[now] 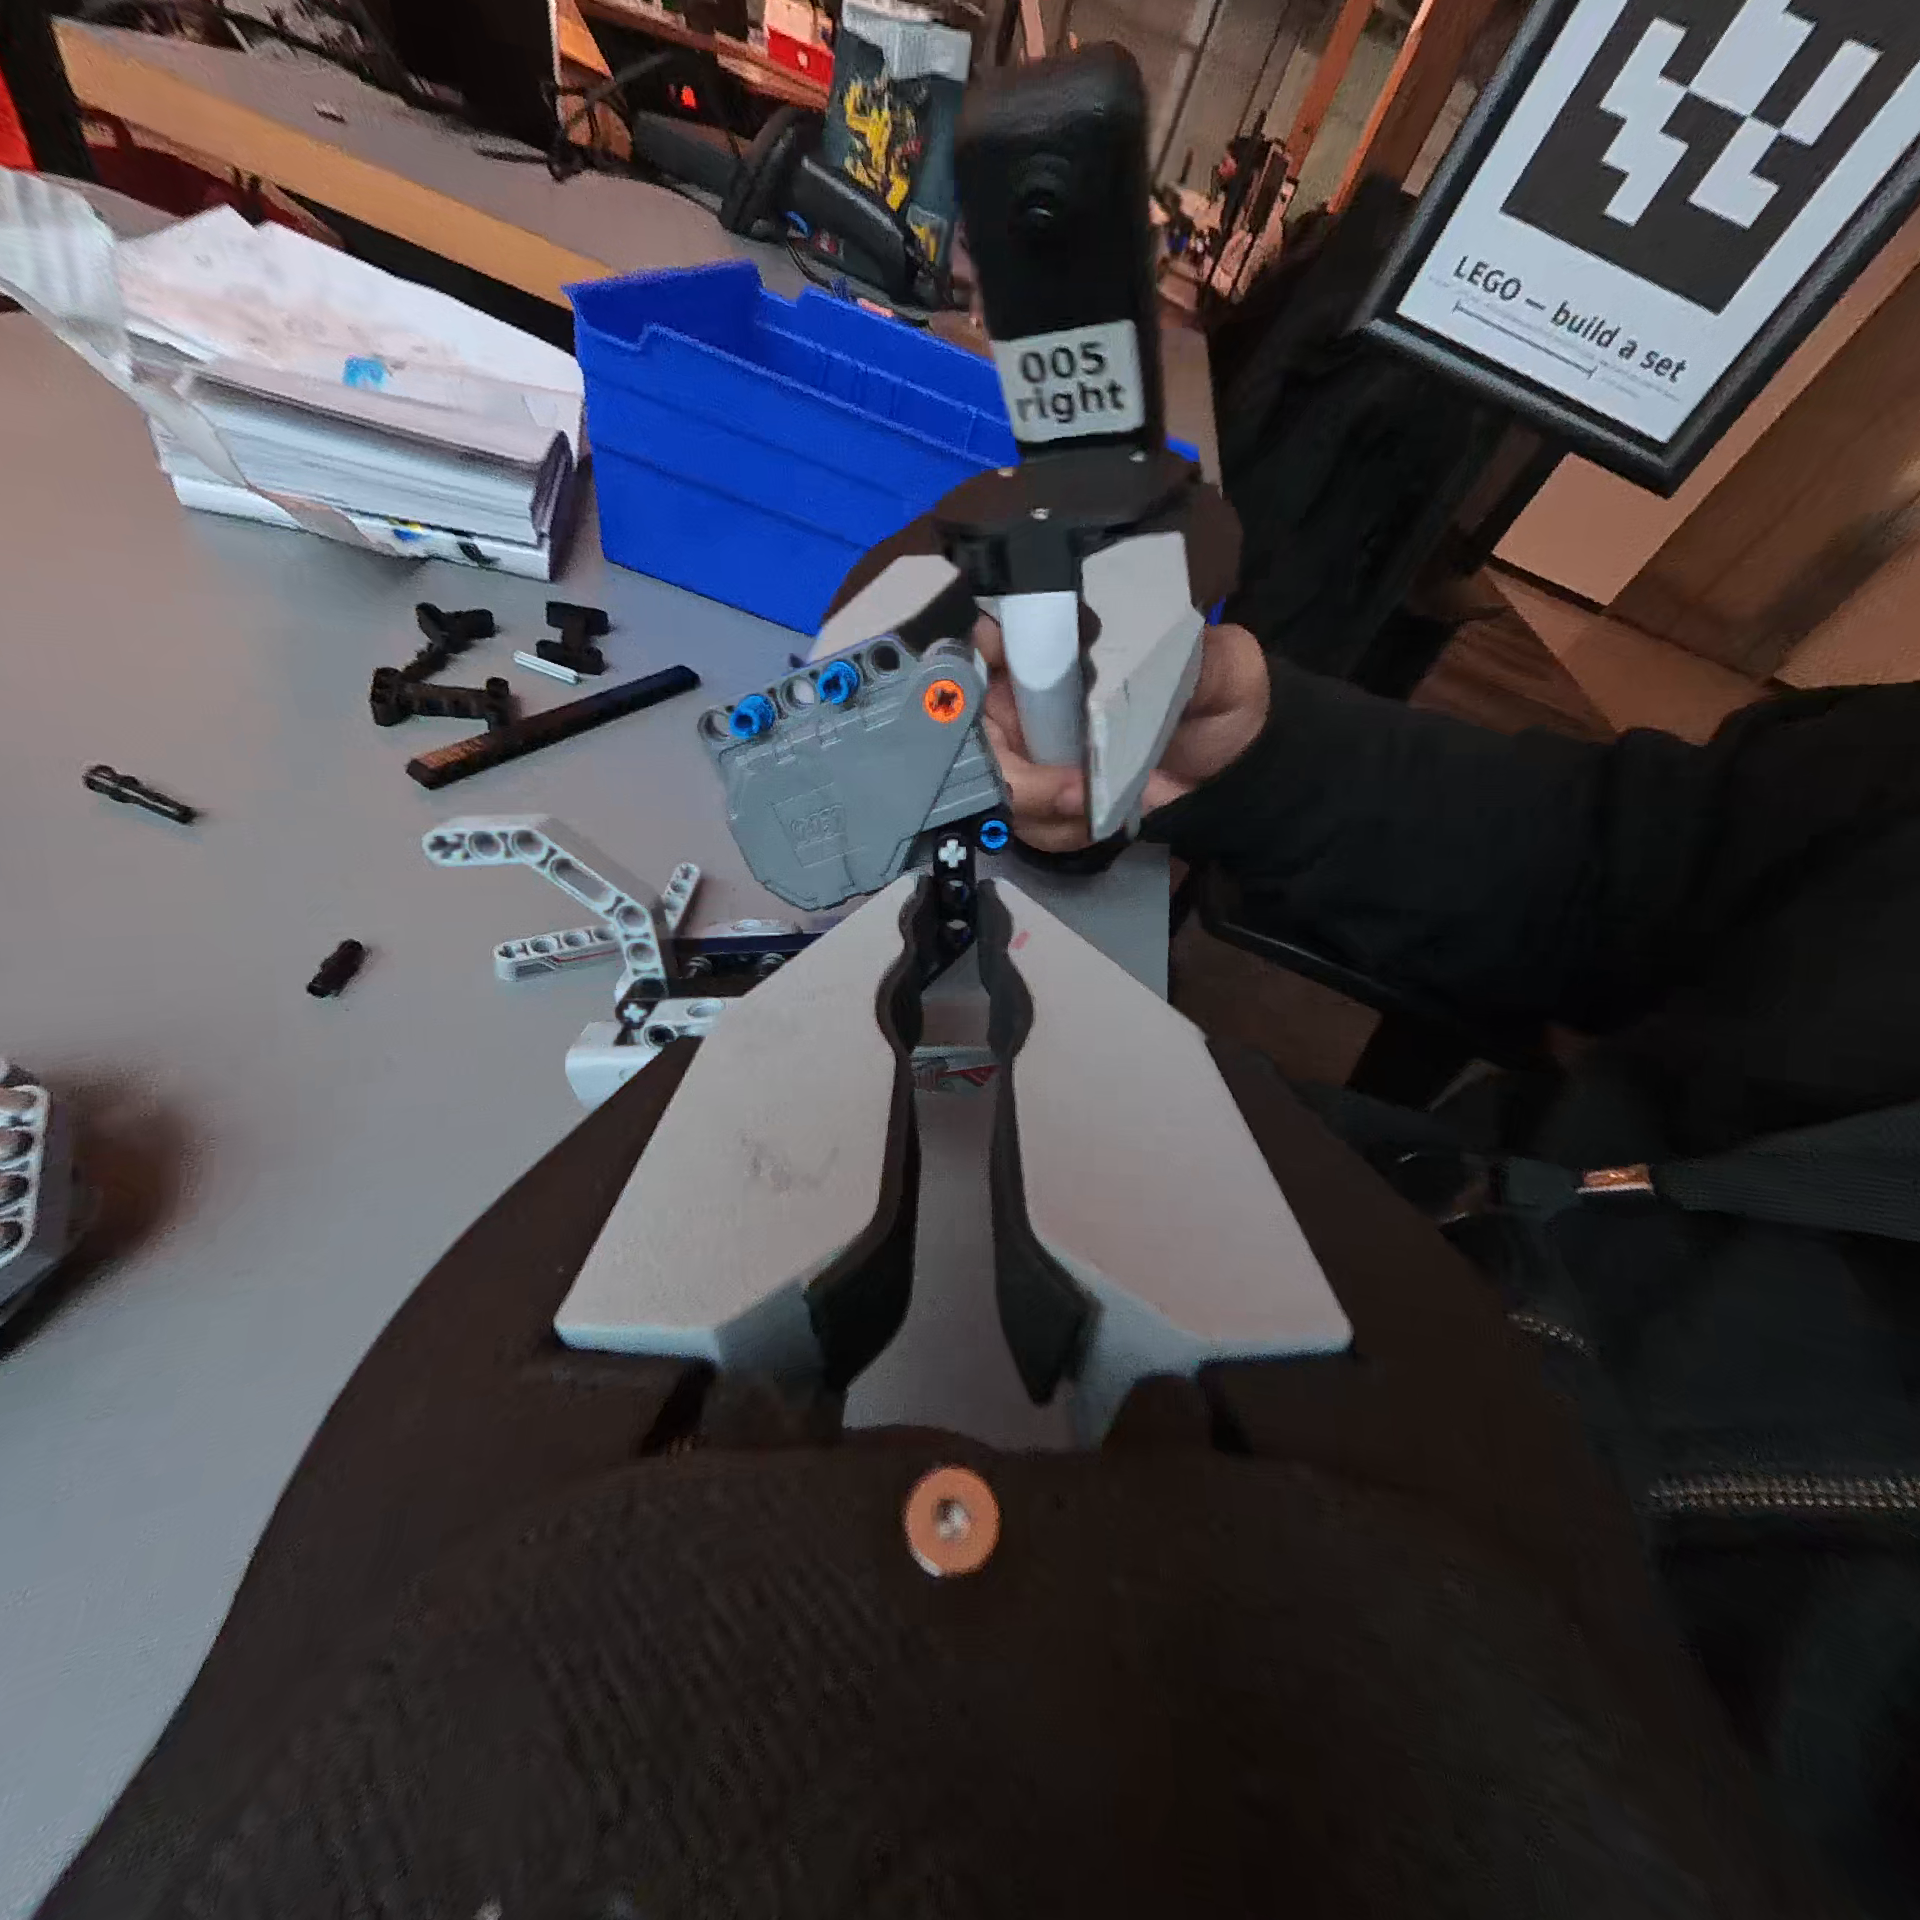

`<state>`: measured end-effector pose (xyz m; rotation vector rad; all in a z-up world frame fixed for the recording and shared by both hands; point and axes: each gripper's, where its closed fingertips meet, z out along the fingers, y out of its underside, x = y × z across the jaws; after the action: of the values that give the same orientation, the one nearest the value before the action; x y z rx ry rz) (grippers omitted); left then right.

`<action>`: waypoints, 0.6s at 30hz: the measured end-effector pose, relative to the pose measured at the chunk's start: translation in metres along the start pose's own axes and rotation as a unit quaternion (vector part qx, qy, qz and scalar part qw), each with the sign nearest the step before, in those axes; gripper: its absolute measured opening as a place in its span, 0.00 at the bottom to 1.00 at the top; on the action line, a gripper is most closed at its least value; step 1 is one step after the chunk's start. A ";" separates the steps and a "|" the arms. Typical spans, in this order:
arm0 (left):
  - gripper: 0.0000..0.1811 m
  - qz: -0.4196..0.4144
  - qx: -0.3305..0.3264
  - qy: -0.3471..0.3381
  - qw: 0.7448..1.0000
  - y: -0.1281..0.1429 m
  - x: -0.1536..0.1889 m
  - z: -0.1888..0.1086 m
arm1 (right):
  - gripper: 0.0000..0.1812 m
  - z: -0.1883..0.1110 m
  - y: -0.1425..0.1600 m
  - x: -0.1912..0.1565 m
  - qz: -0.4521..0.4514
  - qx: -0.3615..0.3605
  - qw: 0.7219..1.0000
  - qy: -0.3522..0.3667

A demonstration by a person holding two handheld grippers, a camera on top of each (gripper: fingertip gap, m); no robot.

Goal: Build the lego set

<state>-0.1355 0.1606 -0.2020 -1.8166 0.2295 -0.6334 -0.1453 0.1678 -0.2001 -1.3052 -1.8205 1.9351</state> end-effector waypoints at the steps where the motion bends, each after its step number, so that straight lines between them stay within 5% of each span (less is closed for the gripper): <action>1: 0.03 0.000 -0.004 0.003 1.000 0.003 0.001 0.002 | 0.41 0.003 -0.002 -0.002 0.017 0.008 1.000 -0.022; 4: 0.03 -0.009 0.000 0.023 1.000 0.003 0.008 0.003 | 0.29 0.009 -0.002 -0.006 0.046 0.012 0.996 -0.077; 8: 0.03 -0.015 -0.001 0.026 1.000 0.002 0.010 0.003 | 0.29 0.013 -0.001 -0.008 0.061 0.015 0.992 -0.109; 18: 0.03 -0.075 0.065 -0.001 0.995 -0.005 -0.012 -0.015 | 0.29 -0.025 -0.024 0.018 0.062 0.081 0.993 -0.057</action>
<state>-0.1537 0.1554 -0.1981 -1.7186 0.0476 -0.7351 -0.1489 0.2035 -0.1834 -1.3097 -1.6227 2.2130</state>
